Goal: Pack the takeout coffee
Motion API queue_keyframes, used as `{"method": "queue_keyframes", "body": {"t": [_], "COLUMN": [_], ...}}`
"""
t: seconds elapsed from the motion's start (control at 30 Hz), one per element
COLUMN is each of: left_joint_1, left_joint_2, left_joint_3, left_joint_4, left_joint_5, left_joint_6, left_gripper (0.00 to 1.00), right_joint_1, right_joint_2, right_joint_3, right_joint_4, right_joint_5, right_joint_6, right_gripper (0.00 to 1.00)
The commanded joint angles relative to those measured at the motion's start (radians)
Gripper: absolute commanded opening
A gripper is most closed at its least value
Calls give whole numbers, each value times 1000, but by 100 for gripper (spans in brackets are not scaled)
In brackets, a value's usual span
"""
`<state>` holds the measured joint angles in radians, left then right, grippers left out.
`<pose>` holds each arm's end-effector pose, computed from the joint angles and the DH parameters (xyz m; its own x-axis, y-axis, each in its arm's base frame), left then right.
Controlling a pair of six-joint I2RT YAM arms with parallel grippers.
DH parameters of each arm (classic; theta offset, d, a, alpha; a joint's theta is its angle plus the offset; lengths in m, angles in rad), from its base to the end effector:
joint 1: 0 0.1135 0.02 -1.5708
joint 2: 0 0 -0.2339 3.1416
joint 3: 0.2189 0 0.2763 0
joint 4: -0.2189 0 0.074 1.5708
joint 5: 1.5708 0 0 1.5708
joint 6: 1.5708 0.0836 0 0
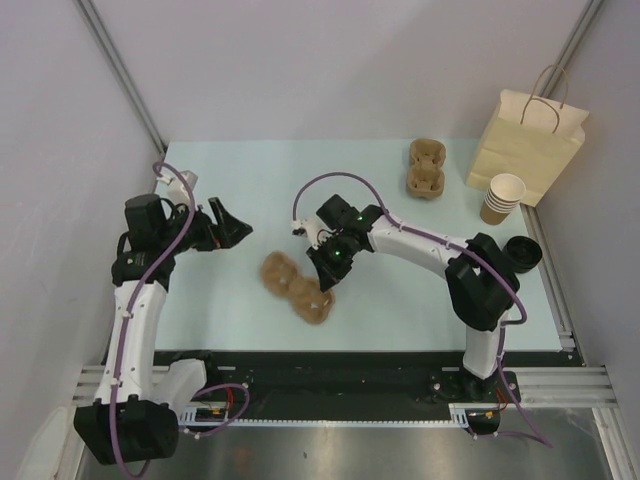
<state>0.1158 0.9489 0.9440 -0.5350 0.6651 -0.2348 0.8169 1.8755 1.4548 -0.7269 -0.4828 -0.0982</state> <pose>0.2778 -0.0196 0.2904 -0.5978 -0.2538 -0.7604 0.3042 0.8058 -0.5081 0.2603 0.3340 0.1463 -0.5450 -0.7073 -0.4502 -0.8336 0.3998 0.3810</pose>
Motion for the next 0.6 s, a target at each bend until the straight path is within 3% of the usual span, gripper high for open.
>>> {"method": "queue_keyframes", "body": {"t": [0.0, 0.23, 0.47, 0.57], "left_joint_1": [16, 31, 59, 80], "left_joint_2": [-35, -25, 14, 16], "left_joint_3": [39, 88, 134, 165], "left_joint_4": [-14, -19, -45, -86], "left_joint_5": [-4, -7, -25, -41], "left_joint_6": [8, -20, 8, 49], "left_gripper": [99, 100, 100, 99], "right_joint_1": [-51, -217, -180, -171], "right_joint_2": [-10, 52, 258, 350], "right_joint_3": [61, 162, 300, 409], "right_joint_4": [27, 332, 680, 715], "right_joint_5": [-48, -305, -336, -307], "right_joint_6": [64, 409, 739, 769], "right_gripper": [0, 0, 0, 0]}}
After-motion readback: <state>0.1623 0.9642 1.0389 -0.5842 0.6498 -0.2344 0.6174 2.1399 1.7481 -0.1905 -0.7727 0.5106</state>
